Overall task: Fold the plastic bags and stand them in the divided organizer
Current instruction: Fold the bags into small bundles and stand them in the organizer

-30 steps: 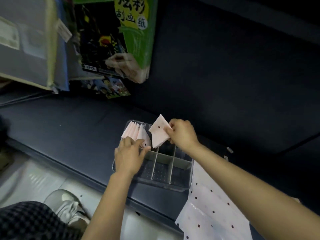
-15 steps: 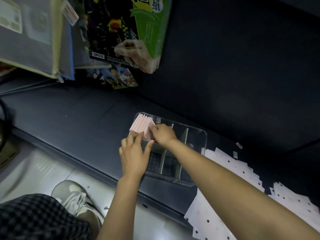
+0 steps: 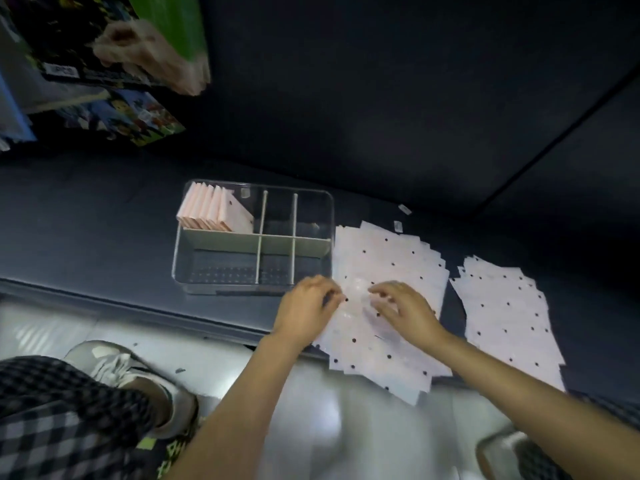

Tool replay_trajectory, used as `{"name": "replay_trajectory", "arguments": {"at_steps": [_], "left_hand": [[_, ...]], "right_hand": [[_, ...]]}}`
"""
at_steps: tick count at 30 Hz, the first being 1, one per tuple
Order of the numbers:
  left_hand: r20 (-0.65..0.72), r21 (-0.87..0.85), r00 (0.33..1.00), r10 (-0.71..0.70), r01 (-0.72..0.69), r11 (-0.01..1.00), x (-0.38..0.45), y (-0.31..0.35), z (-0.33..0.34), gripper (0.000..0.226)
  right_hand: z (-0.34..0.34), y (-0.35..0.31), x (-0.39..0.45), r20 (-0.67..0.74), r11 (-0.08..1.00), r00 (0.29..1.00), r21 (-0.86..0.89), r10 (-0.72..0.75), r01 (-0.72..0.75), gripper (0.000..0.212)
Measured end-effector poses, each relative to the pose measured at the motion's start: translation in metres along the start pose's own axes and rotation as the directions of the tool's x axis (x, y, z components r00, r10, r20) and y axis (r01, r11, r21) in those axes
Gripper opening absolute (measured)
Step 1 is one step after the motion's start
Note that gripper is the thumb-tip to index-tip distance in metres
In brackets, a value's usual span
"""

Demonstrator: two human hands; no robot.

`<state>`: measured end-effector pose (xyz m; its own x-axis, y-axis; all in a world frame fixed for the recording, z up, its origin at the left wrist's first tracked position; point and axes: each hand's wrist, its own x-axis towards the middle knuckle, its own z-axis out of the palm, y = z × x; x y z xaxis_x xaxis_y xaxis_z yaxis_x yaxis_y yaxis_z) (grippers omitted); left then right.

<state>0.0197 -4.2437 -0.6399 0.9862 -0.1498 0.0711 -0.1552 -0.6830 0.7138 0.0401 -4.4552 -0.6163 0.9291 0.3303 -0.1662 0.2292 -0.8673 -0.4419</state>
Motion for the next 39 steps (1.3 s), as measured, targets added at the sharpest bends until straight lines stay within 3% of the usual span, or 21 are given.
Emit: {"name": "replay_trajectory", "arguments": {"at_steps": [3, 6, 8, 12, 15, 18, 21, 23, 25, 29, 32, 35, 39], "left_hand": [[0.345, 0.107, 0.939, 0.009, -0.049, 0.993, -0.024, 0.0, 0.038, 0.048], [0.458, 0.291, 0.889, -0.005, -0.145, 0.946, -0.046, -0.01, 0.06, 0.071], [0.446, 0.347, 0.895, 0.015, -0.189, 0.919, -0.052, -0.013, 0.065, 0.07], [0.406, 0.324, 0.914, 0.025, -0.17, 0.931, -0.054, -0.011, 0.063, 0.052], [0.402, 0.315, 0.916, 0.018, -0.156, 0.936, -0.054, -0.003, 0.059, 0.038], [0.354, 0.177, 0.935, -0.012, -0.055, 0.983, -0.051, 0.015, 0.051, 0.028], [0.146, 0.013, 0.989, -0.012, 0.011, 1.0, -0.04, 0.037, 0.04, 0.019], [-0.025, -0.063, 1.0, -0.015, 0.013, 0.998, -0.027, 0.052, 0.03, 0.023], [-0.162, -0.124, 0.987, -0.003, -0.018, 0.992, -0.013, 0.064, 0.021, 0.035], [-0.282, -0.089, 0.956, 0.078, -0.107, 0.99, 0.003, 0.077, 0.023, 0.03], [-0.211, -0.046, 0.971, 0.112, -0.125, 0.991, 0.003, 0.075, 0.037, 0.028], [-0.089, -0.055, 0.996, 0.033, -0.038, 0.998, -0.001, 0.066, 0.051, 0.035], [0.025, -0.131, 0.991, -0.128, 0.13, 0.983, -0.001, 0.051, 0.059, 0.043]], "right_hand": [[0.017, 0.05, -0.068, 0.127, 0.991, 0.991, -0.129, 0.041, -0.024, 0.058], [0.038, 0.074, -0.11, 0.213, 0.973, 0.977, -0.222, -0.01, 0.058, 0.084], [0.049, 0.08, -0.123, 0.214, 0.953, 0.975, -0.279, -0.054, 0.114, 0.083], [0.05, 0.085, -0.125, 0.152, 0.937, 0.981, -0.308, -0.122, 0.165, 0.056], [0.041, 0.089, -0.119, 0.095, 0.989, 0.988, -0.071, -0.124, 0.131, 0.031], [0.016, 0.089, -0.11, 0.307, 0.979, 0.952, 0.195, -0.005, -0.058, 0.029], [-0.021, 0.091, -0.092, 0.43, 0.928, 0.901, 0.354, -0.053, -0.114, 0.03], [-0.044, 0.092, -0.079, 0.366, 0.886, 0.929, 0.448, -0.061, -0.118, 0.032], [-0.061, 0.094, -0.066, 0.251, 0.827, 0.968, 0.538, 0.029, -0.164, 0.031], [-0.068, 0.107, -0.036, 0.093, 0.698, 0.958, 0.667, 0.269, -0.261, 0.029], [-0.065, 0.113, -0.017, 0.089, 0.622, 0.917, 0.709, 0.389, -0.332, 0.03], [-0.062, 0.118, -0.011, 0.202, 0.561, 0.897, 0.72, 0.393, -0.408, 0.032], [-0.058, 0.118, -0.027, 0.372, 0.642, 0.882, 0.608, 0.288, -0.466, 0.039]]}}
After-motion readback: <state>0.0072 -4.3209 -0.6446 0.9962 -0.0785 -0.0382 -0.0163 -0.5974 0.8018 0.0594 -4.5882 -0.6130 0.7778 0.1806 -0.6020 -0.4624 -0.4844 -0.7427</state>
